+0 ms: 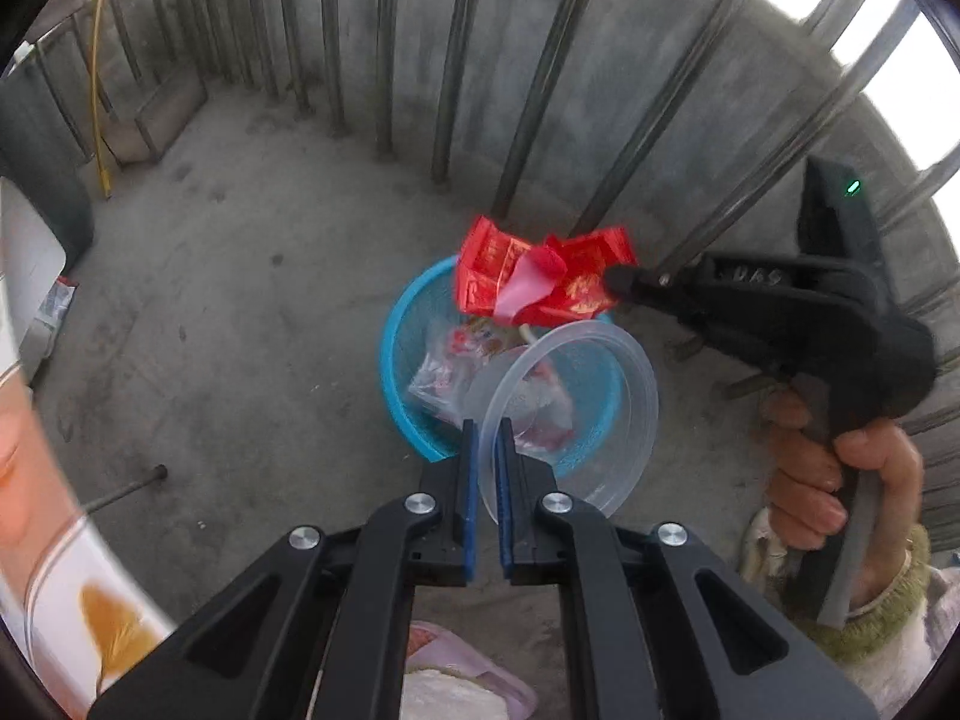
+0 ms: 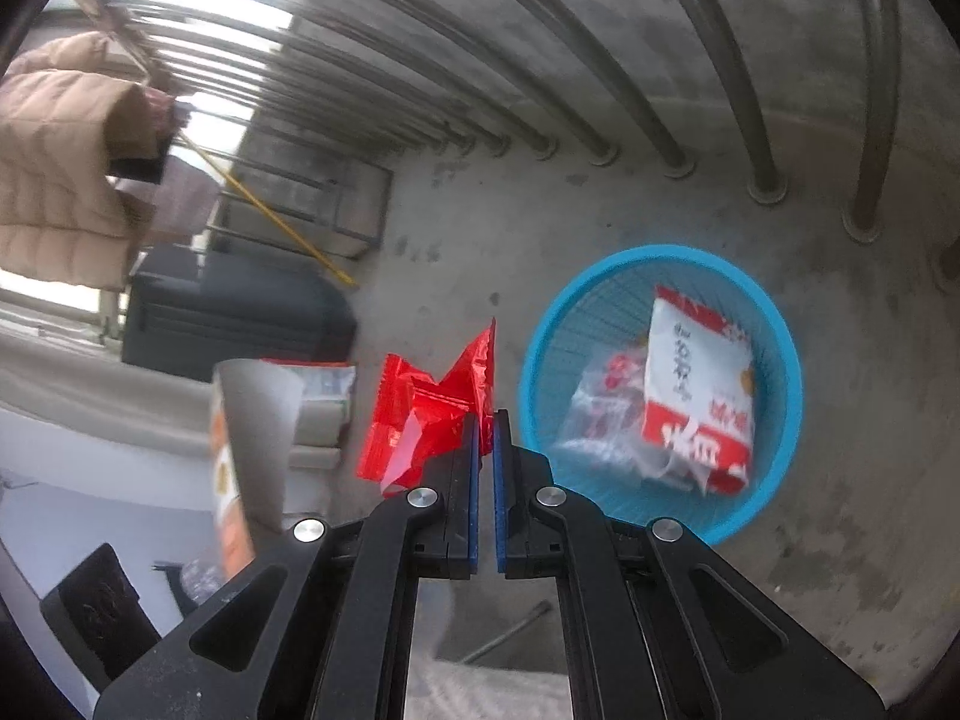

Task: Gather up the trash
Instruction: 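Carry the clear container and red piece over the blue wastebasket, then open both grippers to drop the items into the wastebasket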

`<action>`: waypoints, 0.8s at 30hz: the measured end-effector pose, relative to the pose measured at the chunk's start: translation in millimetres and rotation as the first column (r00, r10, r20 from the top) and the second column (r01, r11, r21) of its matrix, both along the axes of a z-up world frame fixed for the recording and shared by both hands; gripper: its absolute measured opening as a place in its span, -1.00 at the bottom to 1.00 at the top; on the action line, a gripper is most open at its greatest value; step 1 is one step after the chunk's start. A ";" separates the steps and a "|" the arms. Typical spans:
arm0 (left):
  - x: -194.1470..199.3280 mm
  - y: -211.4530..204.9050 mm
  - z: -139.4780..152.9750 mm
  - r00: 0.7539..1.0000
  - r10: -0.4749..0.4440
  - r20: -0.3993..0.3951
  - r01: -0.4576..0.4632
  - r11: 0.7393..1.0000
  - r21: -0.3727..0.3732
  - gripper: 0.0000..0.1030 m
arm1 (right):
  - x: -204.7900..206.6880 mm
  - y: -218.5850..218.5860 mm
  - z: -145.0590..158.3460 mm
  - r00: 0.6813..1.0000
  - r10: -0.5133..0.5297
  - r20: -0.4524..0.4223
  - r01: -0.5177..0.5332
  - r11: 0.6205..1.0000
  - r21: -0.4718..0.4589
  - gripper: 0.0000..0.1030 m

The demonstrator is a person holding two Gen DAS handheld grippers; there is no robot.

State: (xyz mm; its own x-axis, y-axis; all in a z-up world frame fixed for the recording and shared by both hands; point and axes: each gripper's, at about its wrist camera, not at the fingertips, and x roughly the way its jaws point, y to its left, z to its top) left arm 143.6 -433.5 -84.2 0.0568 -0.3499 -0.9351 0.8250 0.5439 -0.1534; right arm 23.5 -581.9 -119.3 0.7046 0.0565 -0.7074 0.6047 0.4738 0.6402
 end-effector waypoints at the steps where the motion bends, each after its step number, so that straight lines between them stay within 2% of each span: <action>1: 2.9 -7.9 -7.7 1.000 0.001 -0.003 -0.001 1.000 0.015 -0.90 | 2.8 -2.4 -3.5 1.000 0.001 -0.003 -0.001 1.000 -0.001 -0.88; 2: 5.5 -13.4 -14.5 1.000 0.005 -0.008 -0.005 1.000 0.027 -0.90 | 7.9 -6.6 -10.7 1.000 0.003 -0.012 -0.003 1.000 -0.002 -0.87; 3: 9.5 -21.9 -24.9 0.999 0.014 -0.030 -0.013 0.999 0.044 -0.78 | 13.1 -11.0 -19.0 1.000 0.007 -0.020 -0.007 1.000 -0.003 -0.86; 4: 13.5 -27.3 -34.6 0.998 0.028 -0.065 -0.024 0.998 0.058 -0.60 | 17.0 -14.1 -24.8 0.999 0.013 -0.030 -0.013 1.000 -0.002 -0.69; 5: 16.4 -28.0 -42.9 0.995 0.040 -0.092 -0.034 0.997 0.067 -0.16 | 21.3 -18.7 -35.3 0.998 0.011 -0.059 -0.012 1.000 -0.005 -0.41; 6: 19.2 -29.5 -49.1 0.993 0.060 -0.103 -0.052 0.996 0.077 -0.03 | 23.0 -22.5 -44.7 0.995 -0.006 -0.101 0.004 1.000 -0.017 -0.26; 7: 21.0 -30.9 -51.3 0.992 0.070 -0.103 -0.063 0.995 0.077 -0.03 | 23.1 -24.9 -51.5 0.991 -0.013 -0.130 0.008 0.999 -0.033 -0.13; 9: 22.8 -32.4 -49.8 0.990 0.085 -0.115 -0.077 0.995 0.068 0.00 | 17.6 -26.6 -54.9 0.989 -0.033 -0.145 0.025 0.998 -0.054 -0.14; 11: 22.5 -28.1 -43.9 0.987 0.092 -0.135 -0.087 0.995 0.040 0.02 | 3.6 -26.5 -48.7 0.994 -0.056 -0.098 0.049 0.996 -0.069 -0.13; 16: 18.7 -15.0 -12.8 0.992 0.075 -0.100 -0.078 0.996 -0.032 0.13 | -26.1 -21.2 -22.9 0.994 -0.093 -0.053 0.086 0.987 -0.133 -0.06; 18: 18.8 -8.3 0.9 0.993 0.075 -0.094 -0.082 0.995 -0.065 0.24 | -36.4 -16.8 -10.4 0.994 -0.100 -0.035 0.093 0.984 -0.151 -0.05; 21: 14.7 8.4 22.4 0.994 0.078 -0.071 -0.086 0.989 -0.117 0.41 | -46.2 -5.7 8.2 0.996 -0.087 -0.013 0.083 0.978 -0.193 0.05; 24: 4.6 36.1 46.9 0.995 0.085 -0.043 -0.091 0.983 -0.159 0.49 | -52.5 11.0 25.1 0.998 -0.053 0.017 0.055 0.973 -0.225 0.11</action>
State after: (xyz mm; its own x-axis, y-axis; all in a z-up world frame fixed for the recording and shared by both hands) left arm 148.3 -397.4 -37.3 0.0615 -0.4912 -0.8689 0.7674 0.5799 -0.2735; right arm -29.0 -570.9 -94.2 0.7099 -0.1417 -0.6899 0.6269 0.5734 0.5274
